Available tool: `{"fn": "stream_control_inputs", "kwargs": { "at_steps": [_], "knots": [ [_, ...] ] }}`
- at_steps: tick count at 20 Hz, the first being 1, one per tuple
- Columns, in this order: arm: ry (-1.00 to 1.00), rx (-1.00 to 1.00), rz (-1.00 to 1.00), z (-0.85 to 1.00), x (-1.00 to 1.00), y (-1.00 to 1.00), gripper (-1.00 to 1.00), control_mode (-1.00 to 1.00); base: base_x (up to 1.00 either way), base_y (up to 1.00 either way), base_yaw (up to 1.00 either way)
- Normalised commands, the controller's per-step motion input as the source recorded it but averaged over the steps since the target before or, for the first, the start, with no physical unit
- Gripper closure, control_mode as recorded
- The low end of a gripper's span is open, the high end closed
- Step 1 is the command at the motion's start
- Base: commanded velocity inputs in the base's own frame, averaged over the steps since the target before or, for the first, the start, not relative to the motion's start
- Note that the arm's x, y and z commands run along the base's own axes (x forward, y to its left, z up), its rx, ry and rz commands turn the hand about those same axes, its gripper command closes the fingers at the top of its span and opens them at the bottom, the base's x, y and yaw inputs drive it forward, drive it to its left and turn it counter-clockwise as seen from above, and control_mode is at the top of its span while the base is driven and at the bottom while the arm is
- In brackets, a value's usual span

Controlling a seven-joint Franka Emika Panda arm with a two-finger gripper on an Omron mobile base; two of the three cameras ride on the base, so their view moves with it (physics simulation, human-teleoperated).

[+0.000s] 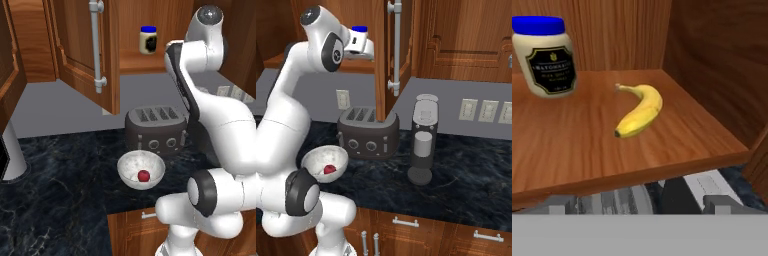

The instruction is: Open the cabinet. Pick the apple and banana from the cabinet and place them into the bowl. Then close the cabinet.

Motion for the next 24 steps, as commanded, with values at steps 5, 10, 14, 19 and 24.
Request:
{"fn": "stream_control_inputs", "kwargs": {
  "at_steps": [5, 10, 14, 19, 24],
  "knots": [
    [0.00, 0.00, 0.00, -0.02, 0.70, -0.17, -1.00, -1.00, 0.00, 0.00, 0.00],
    [0.00, 0.05, 0.00, -0.08, 0.52, -0.26, -1.00, -1.00, 0.00, 0.00, 0.00],
    [0.00, 0.13, 0.00, -0.15, 0.25, -0.46, -1.00, -1.00, 0.00, 0.00, 0.00],
    [0.00, 0.07, -0.02, -0.16, 0.30, -0.09, -1.00, -1.00, 0.00, 0.00, 0.00],
    [0.00, 0.02, 0.00, -0.01, 0.09, -0.02, -1.00, -1.00, 0.00, 0.00, 0.00]
  ]
}}
